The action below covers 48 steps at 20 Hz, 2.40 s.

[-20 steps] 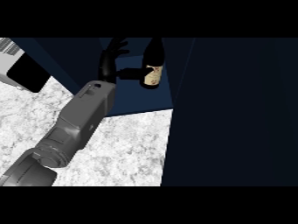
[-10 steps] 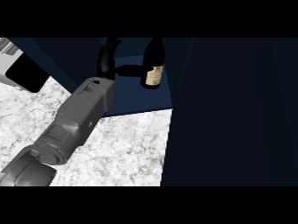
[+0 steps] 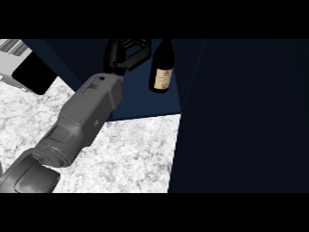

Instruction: Pick up the wine, place it into the cabinet and close the cabinet

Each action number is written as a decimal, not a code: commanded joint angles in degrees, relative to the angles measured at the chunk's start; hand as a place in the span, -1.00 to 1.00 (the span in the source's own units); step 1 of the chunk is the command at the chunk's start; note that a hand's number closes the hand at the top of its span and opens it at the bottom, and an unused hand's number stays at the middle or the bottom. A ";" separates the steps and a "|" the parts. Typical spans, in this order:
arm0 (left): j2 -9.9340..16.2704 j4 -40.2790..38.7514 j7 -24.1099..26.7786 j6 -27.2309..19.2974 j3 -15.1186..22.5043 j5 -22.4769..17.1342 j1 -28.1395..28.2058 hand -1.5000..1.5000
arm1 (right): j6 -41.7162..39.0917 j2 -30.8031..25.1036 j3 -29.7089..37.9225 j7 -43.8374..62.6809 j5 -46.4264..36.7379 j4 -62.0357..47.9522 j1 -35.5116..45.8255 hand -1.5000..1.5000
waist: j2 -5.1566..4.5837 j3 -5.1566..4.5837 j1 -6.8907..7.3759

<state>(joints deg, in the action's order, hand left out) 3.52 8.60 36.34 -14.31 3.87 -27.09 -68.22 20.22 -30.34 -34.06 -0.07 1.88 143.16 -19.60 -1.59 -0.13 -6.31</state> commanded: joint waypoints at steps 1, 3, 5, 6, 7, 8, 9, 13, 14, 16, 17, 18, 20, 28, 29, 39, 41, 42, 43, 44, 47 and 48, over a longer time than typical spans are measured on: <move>-2.77 0.93 1.24 3.08 -1.18 -0.92 -0.96 1.00 | 0.57 -0.68 -0.65 4.89 2.04 8.70 -2.24 -1.00 | 0.39 0.00 1.49; -3.12 1.12 1.11 4.87 -0.89 -0.54 -0.89 -1.00 | 0.15 -1.92 1.81 4.99 3.69 10.98 -3.58 -1.00 | 0.71 0.08 2.00; -2.78 1.10 0.06 6.55 -0.92 -0.44 -1.64 -1.00 | 1.49 -0.73 -0.59 6.30 0.91 11.63 -2.76 -1.00 | 0.81 -0.01 2.39; -2.93 0.99 0.06 7.18 -0.68 -0.15 -0.64 -1.00 | 0.59 -2.33 2.46 7.01 3.70 12.46 -3.51 -1.00 | 0.92 0.06 2.95; -3.38 1.36 -1.79 5.15 -1.06 -0.42 -2.68 -1.00 | 1.33 -2.13 2.17 8.12 2.81 13.31 -3.56 -1.00 | 1.16 0.05 3.24; -3.45 1.56 -1.21 5.72 -1.17 -0.66 -2.54 -1.00 | 1.27 -1.87 3.38 7.57 3.45 12.38 -3.02 -1.00 | 1.01 0.08 3.01; -3.47 1.78 -1.41 6.52 -1.47 -0.89 -2.21 -1.00 | 0.15 -2.26 5.14 5.82 5.92 11.43 -4.06 -1.00 | 1.06 0.14 3.18; -3.50 4.67 -1.60 7.32 -0.13 -0.62 1.11 -1.00 | 1.26 -2.10 2.53 5.35 2.12 12.94 -7.80 -1.00 | 1.88 0.11 4.37; -3.50 4.38 -1.80 6.13 0.46 -0.82 1.07 -1.00 | 0.38 -2.86 3.40 6.39 3.78 13.96 -7.07 -1.00 | 1.71 0.11 3.85; -3.51 6.50 -4.07 6.29 -0.66 -0.89 -0.41 -1.00 | 2.28 -0.95 -0.73 5.01 -0.96 12.90 -7.96 -1.00 | 2.13 0.07 4.93; -3.51 6.80 -4.93 6.22 1.05 -2.85 0.55 -1.00 | 2.57 -1.42 0.97 8.16 0.51 13.43 -6.12 -1.00 | 1.81 0.05 3.67; -3.51 7.92 -3.86 8.86 1.06 -2.09 3.27 -1.00 | 1.77 -2.40 2.54 6.79 1.48 14.08 -6.69 -1.00 | 2.03 0.08 4.84; -3.51 10.05 -2.62 10.67 2.64 -4.37 6.39 -1.00 | 1.35 -3.73 4.19 8.36 2.74 15.11 -6.93 -1.00 | 1.94 0.05 4.00; -3.52 22.23 -4.84 13.08 9.87 -7.77 16.23 -1.00 | 2.47 -3.19 4.14 8.70 2.40 15.25 -6.82 -1.00 | 2.24 0.03 5.57; -3.52 27.12 -5.40 10.48 12.96 -8.81 20.30 -1.00 | 1.36 -2.51 2.96 3.73 1.96 9.99 -7.90 -1.00 | 2.82 0.14 6.13; -2.11 50.84 -12.91 4.38 19.07 -7.94 35.59 -1.00 | 2.62 -1.69 3.76 5.45 1.50 9.76 -5.88 -1.00 | 2.35 0.13 7.54; -0.72 53.03 -10.95 7.03 20.61 -7.92 41.81 -1.00 | 3.05 -3.51 2.21 5.72 -0.20 14.65 -10.10 -1.00 | 2.69 0.08 6.83; -1.60 57.36 -11.89 4.16 22.47 -6.85 44.10 -1.00 | 2.37 -3.30 2.83 3.52 0.94 12.33 -10.06 -1.00 | 2.69 0.16 7.06; -1.29 60.09 -12.87 3.41 23.84 -6.16 46.74 -1.00 | 2.65 -2.77 4.27 4.65 1.34 10.69 -7.86 -1.00 | 2.32 0.14 7.20; -1.28 58.97 -11.13 3.74 22.60 -6.42 47.12 -1.00 | 1.86 -5.11 4.13 5.33 0.64 14.91 -10.46 -1.00 | 2.24 0.11 6.28; 1.92 65.11 -11.13 6.48 23.67 -6.95 53.18 -1.00 | 4.07 -3.14 3.48 8.31 -0.92 13.84 -5.88 -1.00 | 2.04 0.03 7.03; 0.44 66.42 -11.34 4.21 24.70 -6.61 54.84 -1.00 | 2.81 -6.15 4.49 8.08 0.15 17.15 -9.70 -1.00 | 2.28 0.06 6.29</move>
<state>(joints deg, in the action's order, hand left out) 3.34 68.76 25.44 -9.07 26.62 -34.08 -19.66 22.98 -33.44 -29.67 0.90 1.48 144.41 -25.12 0.72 -0.05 0.39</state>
